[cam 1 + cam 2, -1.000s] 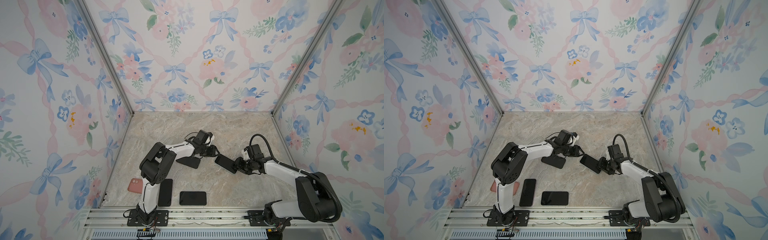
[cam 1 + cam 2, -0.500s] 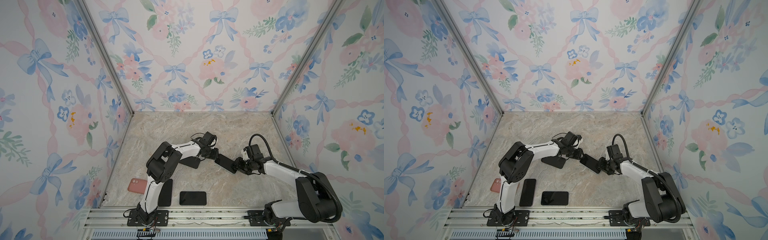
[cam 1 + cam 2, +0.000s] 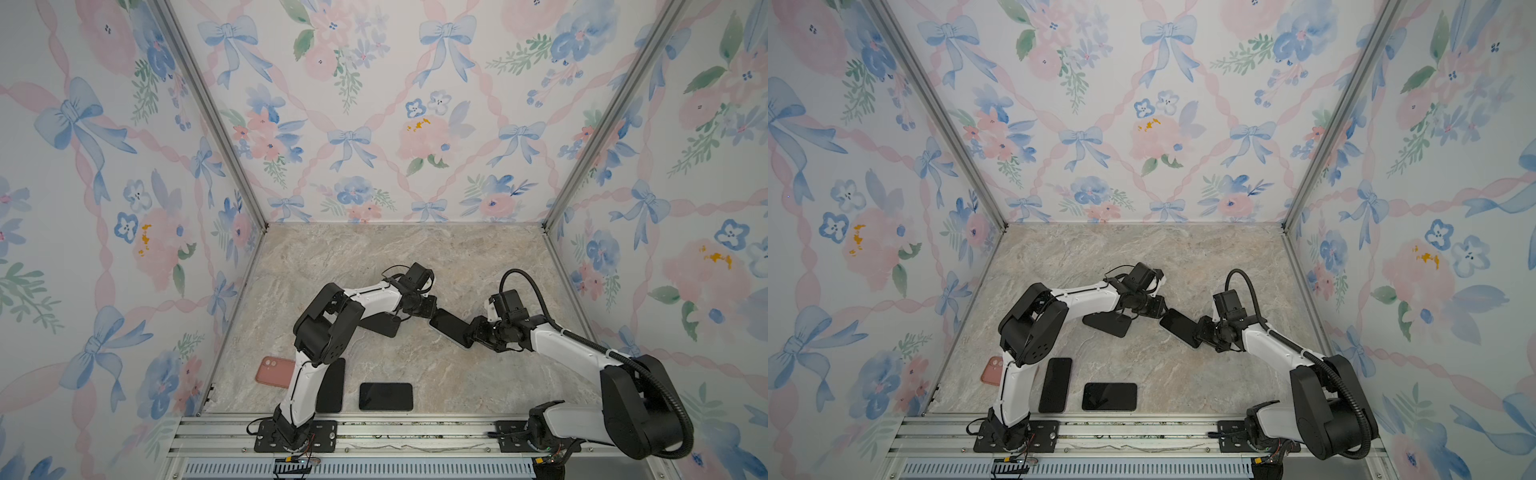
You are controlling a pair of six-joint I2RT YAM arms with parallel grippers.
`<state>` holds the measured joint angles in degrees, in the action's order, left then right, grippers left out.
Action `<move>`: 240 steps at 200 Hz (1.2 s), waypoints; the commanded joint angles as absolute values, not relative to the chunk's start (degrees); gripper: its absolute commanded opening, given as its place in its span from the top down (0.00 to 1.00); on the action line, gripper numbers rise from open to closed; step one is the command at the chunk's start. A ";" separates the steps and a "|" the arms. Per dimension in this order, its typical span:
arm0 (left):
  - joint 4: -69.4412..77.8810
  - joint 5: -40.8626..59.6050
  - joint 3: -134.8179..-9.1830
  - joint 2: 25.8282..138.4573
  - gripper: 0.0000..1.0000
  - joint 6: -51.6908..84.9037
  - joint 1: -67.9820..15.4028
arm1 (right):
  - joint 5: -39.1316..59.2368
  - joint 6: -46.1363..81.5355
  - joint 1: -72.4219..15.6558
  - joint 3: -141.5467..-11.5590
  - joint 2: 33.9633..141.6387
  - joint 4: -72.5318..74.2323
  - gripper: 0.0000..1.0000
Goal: Put the phone into the phone case
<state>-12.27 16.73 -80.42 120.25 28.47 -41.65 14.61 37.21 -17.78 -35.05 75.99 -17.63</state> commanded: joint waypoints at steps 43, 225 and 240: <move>-14.20 16.40 -79.55 122.20 0.72 27.42 -42.28 | 13.49 36.47 -18.46 -36.39 75.17 -20.61 0.47; -14.20 16.73 -77.32 118.94 0.76 27.51 -43.07 | 11.75 37.71 -20.39 -36.45 75.78 -19.79 0.55; -14.16 17.54 -78.05 119.08 0.72 27.46 -43.07 | 11.69 37.76 -20.48 -36.48 75.95 -19.70 0.57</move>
